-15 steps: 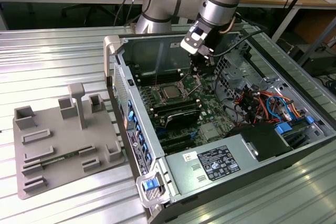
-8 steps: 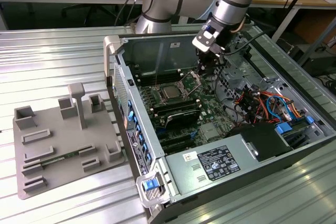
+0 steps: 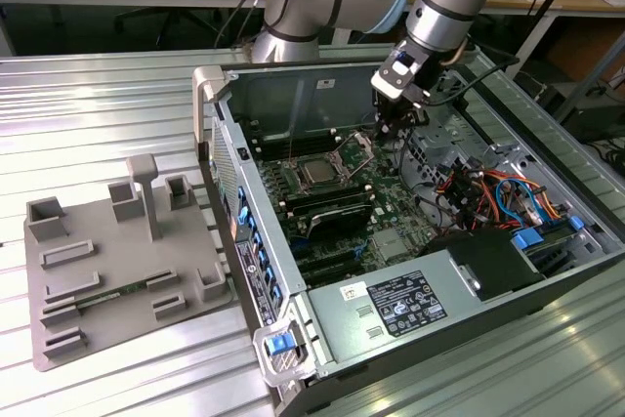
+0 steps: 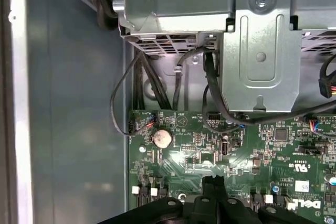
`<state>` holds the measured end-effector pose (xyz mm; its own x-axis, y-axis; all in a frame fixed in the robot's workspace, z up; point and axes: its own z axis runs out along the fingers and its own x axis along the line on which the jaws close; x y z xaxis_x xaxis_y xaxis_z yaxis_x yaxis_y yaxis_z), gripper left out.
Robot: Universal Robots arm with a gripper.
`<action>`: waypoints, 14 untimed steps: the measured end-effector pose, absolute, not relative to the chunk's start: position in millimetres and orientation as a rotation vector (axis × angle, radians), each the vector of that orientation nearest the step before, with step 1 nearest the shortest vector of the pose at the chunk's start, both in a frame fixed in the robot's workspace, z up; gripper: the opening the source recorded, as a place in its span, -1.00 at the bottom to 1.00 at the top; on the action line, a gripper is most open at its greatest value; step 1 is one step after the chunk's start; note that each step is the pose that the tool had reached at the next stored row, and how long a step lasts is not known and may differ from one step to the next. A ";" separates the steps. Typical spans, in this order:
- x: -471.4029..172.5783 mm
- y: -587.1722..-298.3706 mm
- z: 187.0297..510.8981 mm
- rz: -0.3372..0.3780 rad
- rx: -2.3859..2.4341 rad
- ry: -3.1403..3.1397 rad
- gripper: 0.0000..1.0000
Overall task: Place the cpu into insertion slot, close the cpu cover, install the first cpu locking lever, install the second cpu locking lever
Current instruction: 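Close the cpu cover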
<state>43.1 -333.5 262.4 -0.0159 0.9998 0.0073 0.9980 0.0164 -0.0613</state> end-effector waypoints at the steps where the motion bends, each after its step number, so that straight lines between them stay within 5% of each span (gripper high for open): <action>1: 44.1 -333.5 260.4 0.062 -2.168 -2.203 -0.79; 14: 14.8 -333.5 253.6 0.054 -2.171 -2.206 -0.79</action>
<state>14.8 -333.5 253.6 -0.0160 0.9998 0.0083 0.9982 0.0164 -0.0573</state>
